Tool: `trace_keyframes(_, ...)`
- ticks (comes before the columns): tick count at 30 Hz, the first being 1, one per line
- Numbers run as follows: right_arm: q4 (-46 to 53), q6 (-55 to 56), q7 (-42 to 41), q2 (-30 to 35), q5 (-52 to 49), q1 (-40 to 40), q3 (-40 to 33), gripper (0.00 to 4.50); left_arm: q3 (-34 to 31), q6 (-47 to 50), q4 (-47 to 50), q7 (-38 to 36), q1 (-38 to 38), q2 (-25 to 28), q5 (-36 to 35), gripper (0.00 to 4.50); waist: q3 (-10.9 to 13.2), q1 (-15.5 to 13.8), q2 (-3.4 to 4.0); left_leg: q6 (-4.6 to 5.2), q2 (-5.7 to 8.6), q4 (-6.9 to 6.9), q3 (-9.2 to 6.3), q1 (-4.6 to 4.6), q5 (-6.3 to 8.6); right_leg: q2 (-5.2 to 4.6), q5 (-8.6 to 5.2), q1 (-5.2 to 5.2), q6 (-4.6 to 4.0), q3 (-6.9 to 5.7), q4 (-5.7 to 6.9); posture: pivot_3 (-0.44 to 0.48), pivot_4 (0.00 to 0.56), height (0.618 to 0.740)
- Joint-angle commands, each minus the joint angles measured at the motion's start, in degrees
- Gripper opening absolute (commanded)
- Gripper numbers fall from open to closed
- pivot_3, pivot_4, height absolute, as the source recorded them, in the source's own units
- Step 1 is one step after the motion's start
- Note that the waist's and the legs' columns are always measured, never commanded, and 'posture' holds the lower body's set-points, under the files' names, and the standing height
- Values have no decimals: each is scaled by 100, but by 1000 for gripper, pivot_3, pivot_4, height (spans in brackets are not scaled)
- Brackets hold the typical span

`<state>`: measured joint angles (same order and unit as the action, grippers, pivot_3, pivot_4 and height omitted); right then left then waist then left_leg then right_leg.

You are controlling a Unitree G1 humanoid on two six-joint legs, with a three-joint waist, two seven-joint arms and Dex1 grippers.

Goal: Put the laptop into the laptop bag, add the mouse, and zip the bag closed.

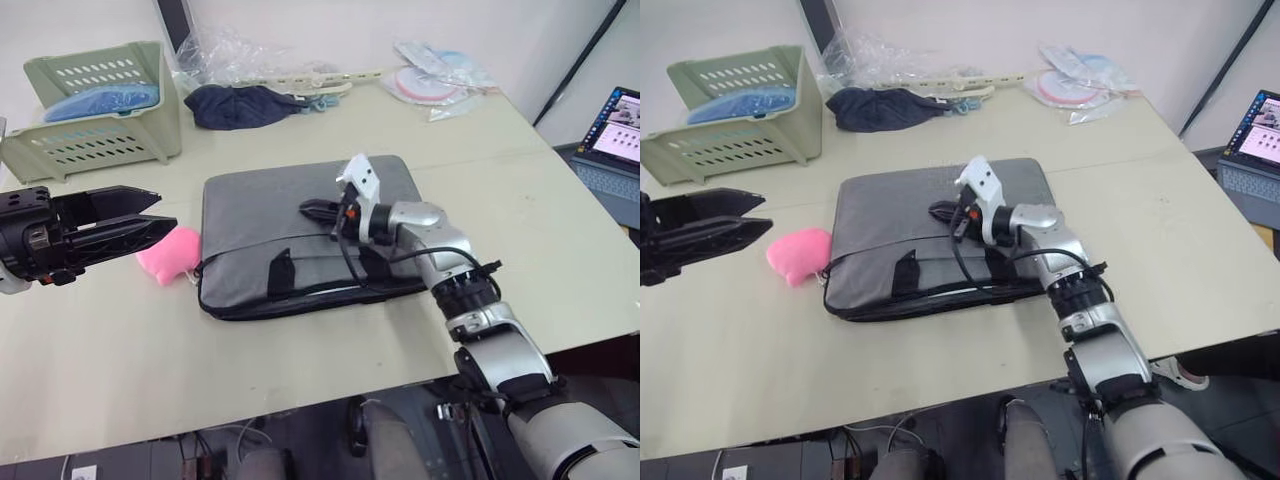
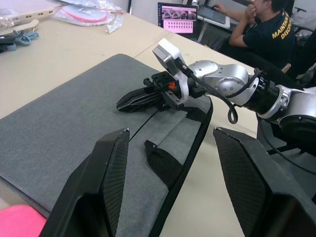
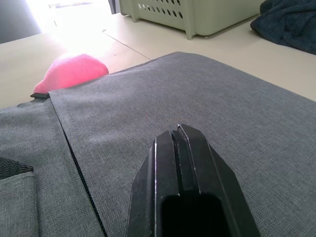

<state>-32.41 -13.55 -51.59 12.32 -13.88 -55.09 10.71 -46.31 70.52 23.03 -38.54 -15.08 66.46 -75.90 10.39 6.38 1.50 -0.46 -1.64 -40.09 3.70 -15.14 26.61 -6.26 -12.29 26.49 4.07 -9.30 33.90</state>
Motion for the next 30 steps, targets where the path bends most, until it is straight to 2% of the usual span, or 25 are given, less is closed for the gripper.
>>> trace_keyframes(1, -229, 198, -146, -105, 134, 222, 24, 55, -248, -27, 125, 97, 8, 168, -198, 2943, -1, 13, -1, 0, 0, 0, 0, 1, 0, 0, 0, 0, 0, 1, 0, 0, 150, 740)
trace_keyframes(6, -639, 304, -230, -153, 304, 449, 122, 55, -272, -28, 152, 165, 55, 181, -252, 2943, -8, 18, -9, -1, 0, 0, -2, 7, 0, 0, -1, -3, -3, 2, 8, 0, 150, 740)
trace_keyframes(14, -1403, 429, -333, -207, 484, 629, 124, 55, -266, -72, 158, 276, 131, 200, -350, 2943, -91, 12, -62, -2, -3, 4, -10, 8, 0, 1, -4, -32, -7, 7, 9, 0, 150, 740)
trace_keyframes(18, -1611, 411, -290, -265, 471, 624, 20, 55, -257, -109, 171, 320, 189, 178, -376, 2943, -100, -17, -60, -5, -6, 18, -29, 65, 2, 3, -11, -102, -17, 8, -5, 0, 150, 740)
trace_keyframes(23, -1784, 416, -271, -322, 487, 561, -95, 55, -237, -144, 128, 346, 228, 165, -371, 2943, -129, -48, -93, -11, -10, 20, -47, 72, 5, 5, -13, -110, -20, 16, -3, 0, 150, 740)
trace_keyframes(26, -1794, 394, -292, -328, 482, 524, -135, 55, -255, -276, -22, 388, 308, 35, -124, 2943, -131, -48, -90, -14, -10, 20, -51, 74, 6, 7, -14, -110, -21, 17, -3, 0, 150, 740)
trace_keyframes(30, -1758, 372, -315, -327, 482, 475, -178, 55, -218, -857, -742, 470, 534, -306, 805, 2943, -134, -42, -73, -16, -10, 21, -49, 76, 7, 12, -15, -110, -22, 18, -3, 0, 150, 740)
